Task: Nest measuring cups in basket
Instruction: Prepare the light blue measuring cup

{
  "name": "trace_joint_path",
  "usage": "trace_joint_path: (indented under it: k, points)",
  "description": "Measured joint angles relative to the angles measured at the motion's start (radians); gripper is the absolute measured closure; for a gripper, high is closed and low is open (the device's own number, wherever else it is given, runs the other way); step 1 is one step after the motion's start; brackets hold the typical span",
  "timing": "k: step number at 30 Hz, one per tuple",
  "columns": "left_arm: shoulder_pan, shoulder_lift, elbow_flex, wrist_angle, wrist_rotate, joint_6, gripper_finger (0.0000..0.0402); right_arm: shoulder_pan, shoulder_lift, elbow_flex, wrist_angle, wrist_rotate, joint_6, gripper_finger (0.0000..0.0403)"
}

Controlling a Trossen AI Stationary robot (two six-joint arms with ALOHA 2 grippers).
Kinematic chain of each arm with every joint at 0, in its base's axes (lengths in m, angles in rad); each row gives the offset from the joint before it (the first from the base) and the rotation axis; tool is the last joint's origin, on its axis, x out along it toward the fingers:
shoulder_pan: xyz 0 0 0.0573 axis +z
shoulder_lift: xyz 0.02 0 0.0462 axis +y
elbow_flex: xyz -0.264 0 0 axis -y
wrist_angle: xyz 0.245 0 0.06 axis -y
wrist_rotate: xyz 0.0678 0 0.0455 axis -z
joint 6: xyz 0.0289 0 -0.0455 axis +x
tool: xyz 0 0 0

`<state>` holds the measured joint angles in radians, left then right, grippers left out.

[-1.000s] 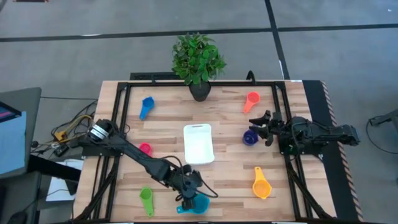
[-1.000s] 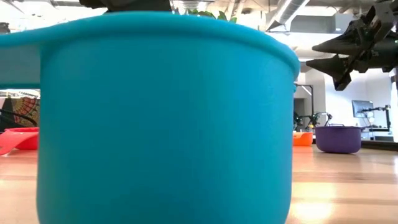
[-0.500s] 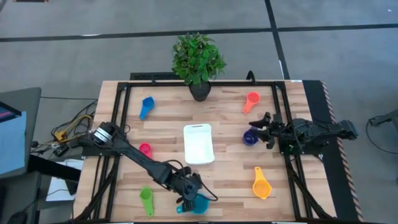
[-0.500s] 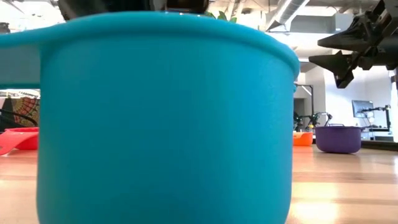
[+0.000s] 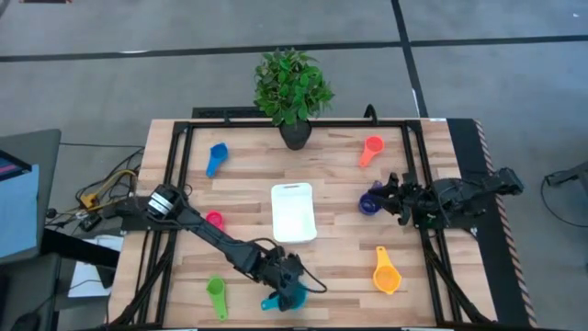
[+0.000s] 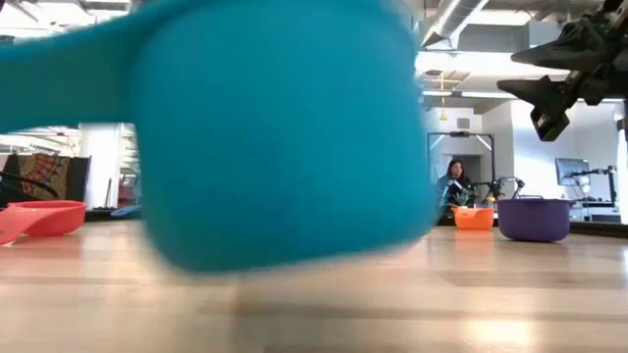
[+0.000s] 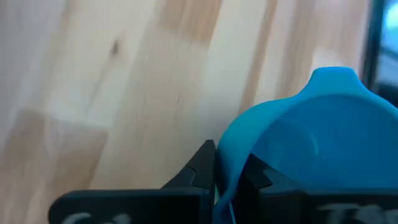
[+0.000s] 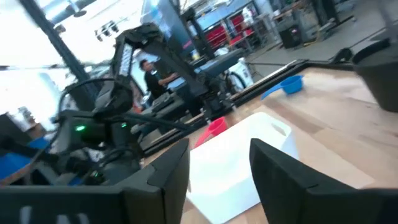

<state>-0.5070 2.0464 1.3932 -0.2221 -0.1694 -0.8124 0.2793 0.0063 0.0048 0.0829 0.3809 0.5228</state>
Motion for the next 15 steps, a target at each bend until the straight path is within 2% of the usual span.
trace_joint_path:
  k: [2, 7, 11, 15]
  points:
    - [0.015, 0.000, 0.021, -0.004, -0.034, -0.006, 0.0388, 0.017, 0.000, 0.007, 0.000, 0.034, 0.000, 0.0235]
    - [0.081, 0.001, 0.054, 0.074, -0.200, -0.008, 0.0395, 0.037, 0.022, 0.083, -0.001, 0.054, -0.043, 0.0272]
    - [0.137, 0.000, 0.073, 0.172, -0.249, 0.014, 0.0392, 0.042, 0.074, 0.150, -0.071, 0.105, -0.050, 0.0294]
    - [0.168, 0.001, 0.071, 0.224, -0.260, 0.036, 0.0394, 0.042, 0.140, 0.230, -0.251, 0.177, -0.004, 0.0306]
